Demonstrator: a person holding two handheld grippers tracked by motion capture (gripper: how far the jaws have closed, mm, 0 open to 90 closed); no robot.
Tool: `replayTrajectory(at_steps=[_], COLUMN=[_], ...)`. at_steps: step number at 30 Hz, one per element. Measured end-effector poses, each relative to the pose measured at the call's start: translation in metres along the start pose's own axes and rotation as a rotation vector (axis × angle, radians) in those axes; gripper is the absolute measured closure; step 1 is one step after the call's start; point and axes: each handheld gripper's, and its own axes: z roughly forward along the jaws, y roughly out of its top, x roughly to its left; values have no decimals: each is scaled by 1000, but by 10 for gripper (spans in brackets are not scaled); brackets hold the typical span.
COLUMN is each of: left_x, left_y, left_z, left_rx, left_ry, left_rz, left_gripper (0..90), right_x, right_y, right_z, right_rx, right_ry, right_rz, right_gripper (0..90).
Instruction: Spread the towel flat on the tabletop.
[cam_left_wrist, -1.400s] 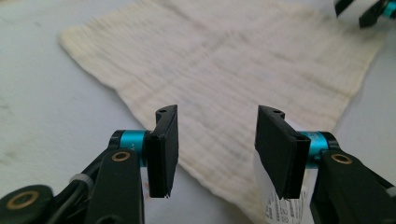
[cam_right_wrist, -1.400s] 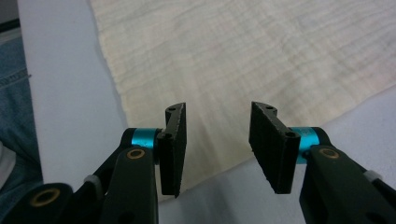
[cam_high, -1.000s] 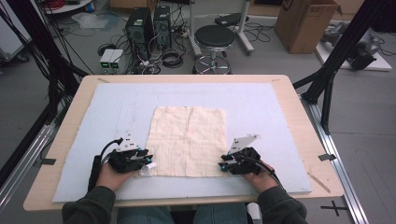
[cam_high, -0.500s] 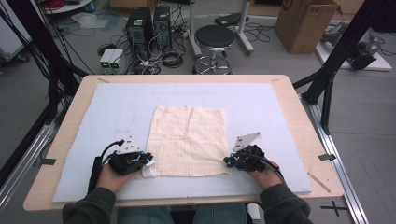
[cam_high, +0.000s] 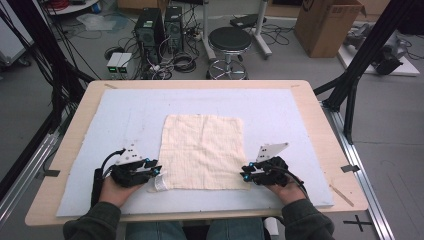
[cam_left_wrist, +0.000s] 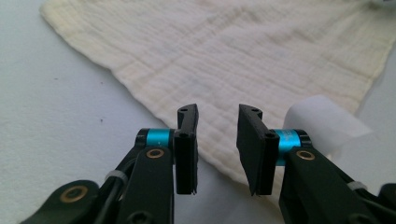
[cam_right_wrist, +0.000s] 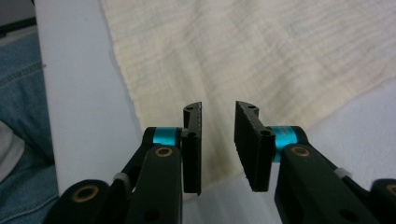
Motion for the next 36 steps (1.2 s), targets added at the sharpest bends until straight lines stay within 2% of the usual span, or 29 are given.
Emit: replayTrajectory(at_steps=[7, 12, 16, 19, 25, 36], left_x=[3, 2, 0, -2, -4, -3], left_y=[3, 4, 6, 7, 8, 9], left_z=[-14, -23, -26, -26, -22, -20], left_rx=[-62, -113, -133, -134, -111, -94], left_ry=[5, -2, -26, -40, -33, -11], left_rz=[-11, -13, -15, 0, 27, 27], left_gripper=[633, 616, 592, 573, 555, 514], right_x=[3, 5, 3, 1, -2, -7], right_y=[8, 11, 13, 13, 13, 12], right_z=[4, 10, 11, 10, 9, 9], right_rx=[-51, -46, -58, -68, -78, -82], right_ry=[-5, 2, -6, -10, -22, -51], right_rz=[-3, -10, 10, 22, 39, 72], right_gripper=[621, 592, 564, 551, 527, 469])
